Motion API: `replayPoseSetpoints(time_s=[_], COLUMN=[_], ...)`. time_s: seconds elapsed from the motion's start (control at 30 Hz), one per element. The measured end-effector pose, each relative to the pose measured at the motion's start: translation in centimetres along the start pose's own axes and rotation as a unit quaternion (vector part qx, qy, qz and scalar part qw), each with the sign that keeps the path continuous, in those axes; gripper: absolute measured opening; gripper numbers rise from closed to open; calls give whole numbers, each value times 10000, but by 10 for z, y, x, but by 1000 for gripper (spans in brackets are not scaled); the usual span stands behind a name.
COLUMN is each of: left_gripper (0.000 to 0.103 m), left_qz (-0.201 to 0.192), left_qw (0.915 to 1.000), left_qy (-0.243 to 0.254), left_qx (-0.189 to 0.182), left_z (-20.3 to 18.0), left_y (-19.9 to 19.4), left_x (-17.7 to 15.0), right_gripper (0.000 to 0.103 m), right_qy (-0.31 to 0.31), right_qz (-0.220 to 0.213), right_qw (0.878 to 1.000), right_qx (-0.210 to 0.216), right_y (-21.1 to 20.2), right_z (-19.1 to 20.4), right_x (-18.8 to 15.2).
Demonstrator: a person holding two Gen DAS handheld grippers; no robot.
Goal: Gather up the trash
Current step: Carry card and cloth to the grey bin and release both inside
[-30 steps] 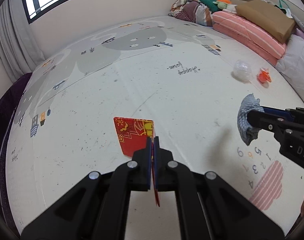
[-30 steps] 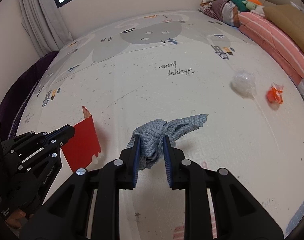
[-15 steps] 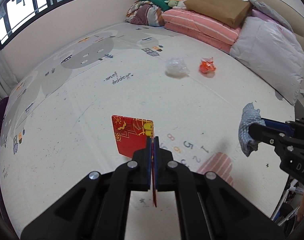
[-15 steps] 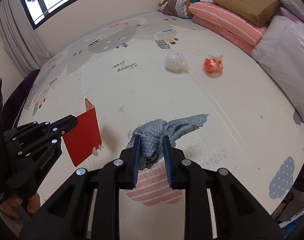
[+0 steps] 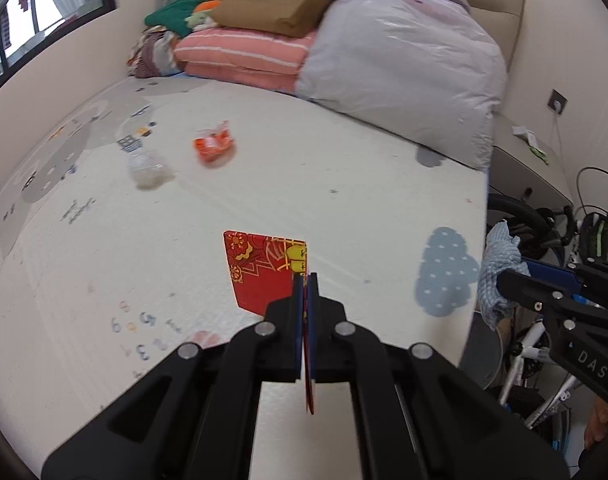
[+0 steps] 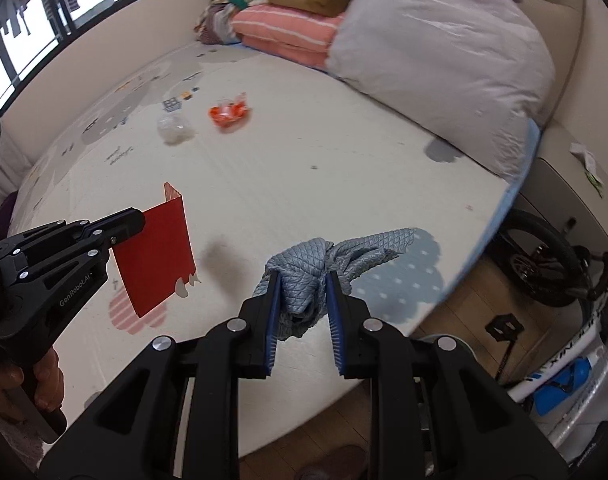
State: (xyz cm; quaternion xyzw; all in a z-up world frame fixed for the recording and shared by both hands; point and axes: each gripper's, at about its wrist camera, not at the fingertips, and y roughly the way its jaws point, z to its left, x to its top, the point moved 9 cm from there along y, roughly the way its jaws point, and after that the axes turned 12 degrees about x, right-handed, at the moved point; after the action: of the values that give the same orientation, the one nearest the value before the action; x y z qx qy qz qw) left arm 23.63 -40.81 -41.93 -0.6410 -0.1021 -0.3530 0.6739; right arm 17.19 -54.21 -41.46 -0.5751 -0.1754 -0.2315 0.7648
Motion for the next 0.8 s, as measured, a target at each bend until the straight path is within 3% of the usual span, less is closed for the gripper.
replayPoseSetpoints(time_s=[0.17, 0.37, 0.57, 0.8], left_gripper=[2, 2, 2, 3], left_qz=[-65, -29, 40, 144], left_qw=[9964, 9855, 9743, 9662], left_qy=[592, 1198, 1618, 1804], left_qx=[-603, -1201, -1567, -1834], left_z=[-107, -214, -293, -349], left_y=[-5, -9, -8, -2], left_x=[5, -11, -33, -49], right_gripper=[20, 20, 21, 21], right_qy=[627, 1241, 1646, 1911], right_qz=[-122, -197, -223, -214], right_qw=[9969, 9889, 9816, 9763], right_qx=[-451, -794, -942, -991], right_y=[-44, -79, -99, -109], right_z=[-90, -167, -218, -251], right_x=[-34, -77, -117, -146])
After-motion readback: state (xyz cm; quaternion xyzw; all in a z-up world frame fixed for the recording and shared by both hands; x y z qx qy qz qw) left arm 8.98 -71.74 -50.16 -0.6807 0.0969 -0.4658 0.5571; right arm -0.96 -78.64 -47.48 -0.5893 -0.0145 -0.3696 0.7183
